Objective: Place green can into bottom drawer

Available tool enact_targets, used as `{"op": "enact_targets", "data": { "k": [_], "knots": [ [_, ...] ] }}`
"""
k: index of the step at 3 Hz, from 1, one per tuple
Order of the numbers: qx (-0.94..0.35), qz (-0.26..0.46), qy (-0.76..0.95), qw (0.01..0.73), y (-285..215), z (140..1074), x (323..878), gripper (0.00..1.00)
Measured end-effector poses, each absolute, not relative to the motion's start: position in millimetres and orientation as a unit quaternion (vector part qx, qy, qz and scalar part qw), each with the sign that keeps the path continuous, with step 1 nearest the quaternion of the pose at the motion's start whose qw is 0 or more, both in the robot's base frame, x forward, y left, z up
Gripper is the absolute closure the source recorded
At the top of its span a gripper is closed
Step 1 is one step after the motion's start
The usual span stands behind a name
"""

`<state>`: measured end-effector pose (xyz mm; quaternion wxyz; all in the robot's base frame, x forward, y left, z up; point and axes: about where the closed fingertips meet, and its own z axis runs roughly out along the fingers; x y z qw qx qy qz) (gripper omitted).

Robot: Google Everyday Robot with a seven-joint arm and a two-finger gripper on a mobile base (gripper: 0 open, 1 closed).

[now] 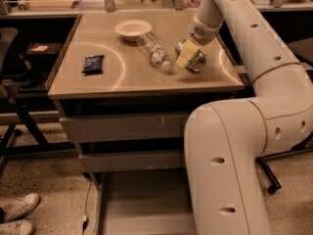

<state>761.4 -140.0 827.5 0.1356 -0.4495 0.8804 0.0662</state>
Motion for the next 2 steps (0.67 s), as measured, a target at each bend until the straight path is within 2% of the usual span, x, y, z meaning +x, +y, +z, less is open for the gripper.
{"op": "enact_targets", "data": {
  "k": [1, 2],
  "knots": [
    [-0.449, 0.066, 0.880, 0.136, -140.0, 827.3, 761.5, 0.18],
    [-0.449, 0.066, 0.880, 0.136, -140.0, 827.3, 761.5, 0.41]
  ]
}}
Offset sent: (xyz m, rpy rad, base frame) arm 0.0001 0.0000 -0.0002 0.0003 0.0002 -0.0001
